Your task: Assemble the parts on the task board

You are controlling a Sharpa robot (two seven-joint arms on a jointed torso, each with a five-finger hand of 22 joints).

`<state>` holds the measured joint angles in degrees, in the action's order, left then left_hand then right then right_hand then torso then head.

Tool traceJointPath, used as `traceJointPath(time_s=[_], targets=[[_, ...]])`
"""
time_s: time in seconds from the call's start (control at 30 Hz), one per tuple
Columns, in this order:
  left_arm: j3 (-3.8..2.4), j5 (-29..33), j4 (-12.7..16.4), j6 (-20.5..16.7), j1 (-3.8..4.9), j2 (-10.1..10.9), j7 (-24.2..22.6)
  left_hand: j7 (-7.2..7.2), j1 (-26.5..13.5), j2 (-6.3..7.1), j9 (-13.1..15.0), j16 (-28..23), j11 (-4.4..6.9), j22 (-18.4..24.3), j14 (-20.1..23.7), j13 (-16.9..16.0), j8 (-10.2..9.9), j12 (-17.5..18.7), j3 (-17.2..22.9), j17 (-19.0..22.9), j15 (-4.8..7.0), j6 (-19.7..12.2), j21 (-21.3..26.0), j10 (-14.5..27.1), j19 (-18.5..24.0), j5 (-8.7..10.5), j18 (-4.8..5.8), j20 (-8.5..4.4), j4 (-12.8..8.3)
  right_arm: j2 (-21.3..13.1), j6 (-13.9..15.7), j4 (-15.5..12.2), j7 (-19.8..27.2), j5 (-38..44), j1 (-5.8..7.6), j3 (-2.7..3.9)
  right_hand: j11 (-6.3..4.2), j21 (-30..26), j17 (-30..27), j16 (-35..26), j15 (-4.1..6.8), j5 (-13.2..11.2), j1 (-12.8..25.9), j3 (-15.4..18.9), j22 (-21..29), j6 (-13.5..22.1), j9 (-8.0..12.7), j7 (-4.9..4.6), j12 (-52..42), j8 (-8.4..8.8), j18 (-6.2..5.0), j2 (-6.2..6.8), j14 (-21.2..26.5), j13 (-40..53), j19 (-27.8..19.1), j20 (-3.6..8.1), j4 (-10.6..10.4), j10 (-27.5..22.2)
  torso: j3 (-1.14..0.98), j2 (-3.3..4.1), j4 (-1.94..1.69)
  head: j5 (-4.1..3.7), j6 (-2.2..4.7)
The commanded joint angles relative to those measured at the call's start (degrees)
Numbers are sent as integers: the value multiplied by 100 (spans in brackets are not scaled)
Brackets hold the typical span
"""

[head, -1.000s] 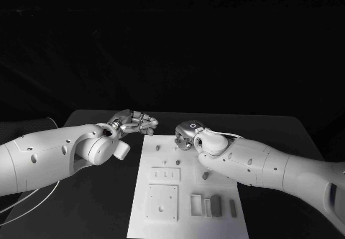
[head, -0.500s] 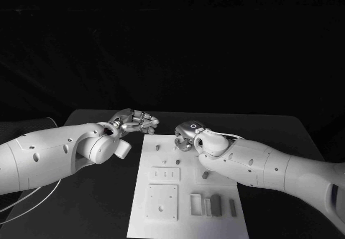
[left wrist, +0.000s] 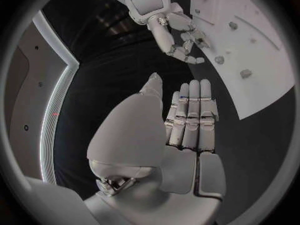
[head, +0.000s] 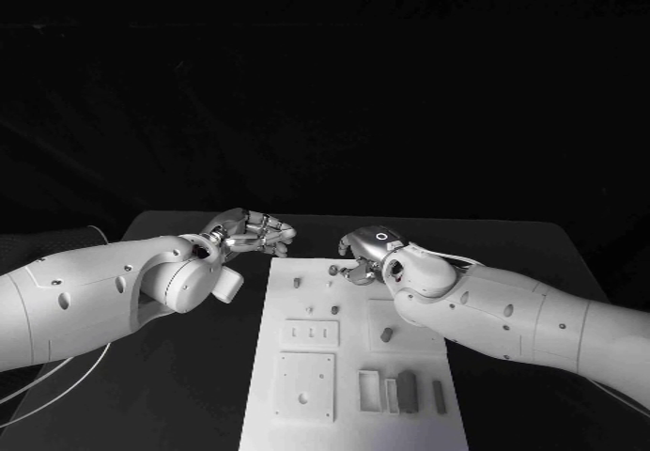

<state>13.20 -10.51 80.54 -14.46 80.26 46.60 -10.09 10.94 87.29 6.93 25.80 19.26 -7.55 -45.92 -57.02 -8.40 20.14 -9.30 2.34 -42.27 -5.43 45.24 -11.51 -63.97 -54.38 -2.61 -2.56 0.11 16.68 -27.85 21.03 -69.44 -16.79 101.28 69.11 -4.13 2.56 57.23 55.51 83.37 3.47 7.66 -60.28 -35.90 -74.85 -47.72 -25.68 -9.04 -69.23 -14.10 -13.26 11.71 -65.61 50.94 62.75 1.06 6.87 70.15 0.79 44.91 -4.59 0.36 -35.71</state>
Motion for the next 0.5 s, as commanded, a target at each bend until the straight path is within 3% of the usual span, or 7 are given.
traceJointPath(time_s=[0.03, 0.13, 0.23, 0.3, 0.5], targets=[[-5, -18, 21, 45, 7, 11, -60, 17, -36, 15, 9, -30, -8, -3, -35, -6, -39, 39, 43, -6, -12, -8, 23, -39, -16, -20, -87, -25, 4, -260, 29, -251, 5, -101, 89, 79, -12, 8, -11, 5, 10, 25, -54, 24, -6, -45, -8, 5, -26, -25, -174, 57, -43, -7, 5, 22, -29, 13, -6, 0, 21, -18, 40], [-5, -18, 36, 41, 7, 45, -59, 17, -35, 17, 9, -30, -8, -4, -35, -6, -39, 40, 43, -7, -12, -8, 23, -40, -16, -20, -87, -25, 3, -555, -81, -417, 1, -238, 177, 109, -14, 7, -14, 3, 13, 8, -61, 31, -7, -43, -6, 7, -29, -25, -174, 97, -41, -8, 1, 22, -37, 12, -3, -5, 24, -47, 68], [-5, -18, 44, 31, 7, 68, -58, 16, -34, 18, 9, -31, -8, -4, -36, -7, -39, 40, 43, -8, -12, -7, 23, -40, -16, -20, -87, -25, 3, -802, -256, -509, 135, -428, 207, 109, -10, 1, -19, -1, 11, -24, -53, 40, -6, -22, 0, 2, -28, -15, -174, 156, -33, -12, -8, 18, -68, 3, -12, -11, 64, -35, 81], [-5, -18, 40, 36, 7, 75, -55, 16, -33, 19, 9, -32, -8, -4, -36, -7, -39, 41, 43, -9, -12, -7, 24, -41, -16, -20, -87, -25, 3, -947, -378, -506, 359, -613, 207, 113, 13, -15, -25, -13, -9, -106, 24, 69, -3, 63, 26, -23, -21, 34, -174, 277, -6, -17, -32, 4, -162, -23, -26, -15, 95, -12, 88], [-5, -18, 23, 49, 7, 71, -52, 16, -32, 21, 10, -33, -8, -5, -37, -7, -40, 42, 44, -10, -11, -6, 24, -41, -16, -20, -87, -25, 3, -1055, -768, -238, 539, -814, 206, 119, 98, -37, -16, -7, -89, -297, 59, 140, -15, 310, 91, -110, -37, 165, -174, 417, 78, -9, -107, -18, -253, -113, -74, -16, 127, -4, 121]])
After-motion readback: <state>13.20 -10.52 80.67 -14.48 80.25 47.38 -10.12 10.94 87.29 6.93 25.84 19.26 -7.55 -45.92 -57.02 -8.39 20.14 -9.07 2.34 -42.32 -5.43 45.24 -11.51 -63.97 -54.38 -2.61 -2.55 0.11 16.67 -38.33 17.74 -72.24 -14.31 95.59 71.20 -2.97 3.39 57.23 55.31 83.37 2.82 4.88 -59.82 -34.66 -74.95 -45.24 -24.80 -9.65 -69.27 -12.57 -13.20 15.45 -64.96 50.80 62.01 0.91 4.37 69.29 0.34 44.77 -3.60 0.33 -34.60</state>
